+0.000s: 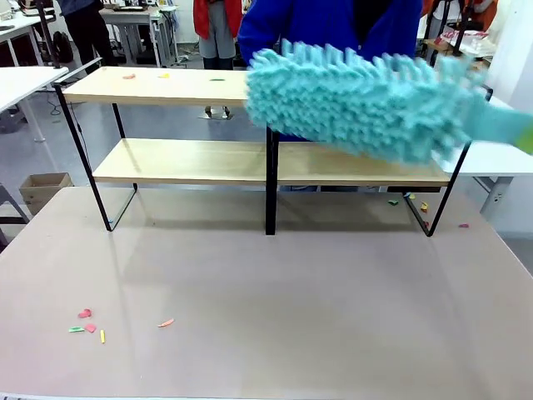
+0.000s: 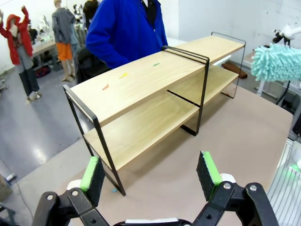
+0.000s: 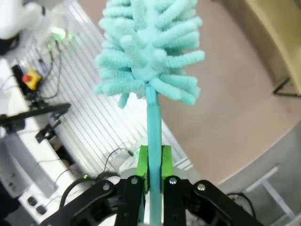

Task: Clean the shelves.
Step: Clean another randomly selected level of the Shelf with the Duster.

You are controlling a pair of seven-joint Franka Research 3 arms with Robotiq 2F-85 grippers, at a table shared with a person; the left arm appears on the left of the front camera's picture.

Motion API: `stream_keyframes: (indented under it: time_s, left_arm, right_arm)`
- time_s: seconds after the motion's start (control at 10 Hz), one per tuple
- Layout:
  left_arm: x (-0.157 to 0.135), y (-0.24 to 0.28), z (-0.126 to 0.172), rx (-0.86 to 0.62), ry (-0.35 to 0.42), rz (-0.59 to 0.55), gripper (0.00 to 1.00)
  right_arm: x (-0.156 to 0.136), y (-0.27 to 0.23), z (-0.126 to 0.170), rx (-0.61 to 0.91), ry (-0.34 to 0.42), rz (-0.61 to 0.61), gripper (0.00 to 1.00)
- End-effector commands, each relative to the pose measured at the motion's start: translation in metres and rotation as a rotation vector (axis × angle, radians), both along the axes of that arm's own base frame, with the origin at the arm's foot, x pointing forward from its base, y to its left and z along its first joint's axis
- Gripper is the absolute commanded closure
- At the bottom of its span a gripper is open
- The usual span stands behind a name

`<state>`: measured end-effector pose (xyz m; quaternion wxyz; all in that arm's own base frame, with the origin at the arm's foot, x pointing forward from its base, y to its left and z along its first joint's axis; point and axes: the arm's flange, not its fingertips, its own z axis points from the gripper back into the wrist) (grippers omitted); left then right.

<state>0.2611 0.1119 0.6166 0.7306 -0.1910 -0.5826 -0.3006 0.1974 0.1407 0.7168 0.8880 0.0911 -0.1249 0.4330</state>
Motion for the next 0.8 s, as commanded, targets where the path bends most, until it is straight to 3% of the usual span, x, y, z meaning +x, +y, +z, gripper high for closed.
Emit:
stream_keyframes:
  time_s: [0.0,0.1,0.2,0.3,0.5,0.6,0.7]
  left_arm:
    - [0.0,0.0,0.0,0.009,0.002,0.0,0.0]
    - [0.0,0.0,0.0,0.009,0.002,0.0,0.0]
    - [0.0,0.0,0.0,0.009,0.002,0.0,0.0]
    - [0.0,0.0,0.0,0.009,0.002,0.0,0.0]
    - [0.0,0.0,0.0,0.009,0.002,0.0,0.0]
    - [0.0,0.0,0.0,0.009,0.002,0.0,0.0]
    - [0.0,0.0,0.0,0.009,0.002,0.0,0.0]
  right_arm:
    - [0.041,0.07,0.039,-0.054,-0.059,-0.082,0.88]
    - [0.059,0.099,0.049,-0.077,-0.048,-0.136,0.88]
    - [0.072,0.127,0.056,-0.129,-0.053,-0.265,0.88]
    - [0.08,0.159,0.064,-0.185,-0.103,-0.388,0.88]
    - [0.115,0.2,0.068,-0.279,-0.106,-0.515,0.88]
    - [0.126,0.201,0.06,-0.269,-0.126,-0.471,0.88]
    - [0.1,0.176,0.049,-0.186,-0.14,-0.43,0.88]
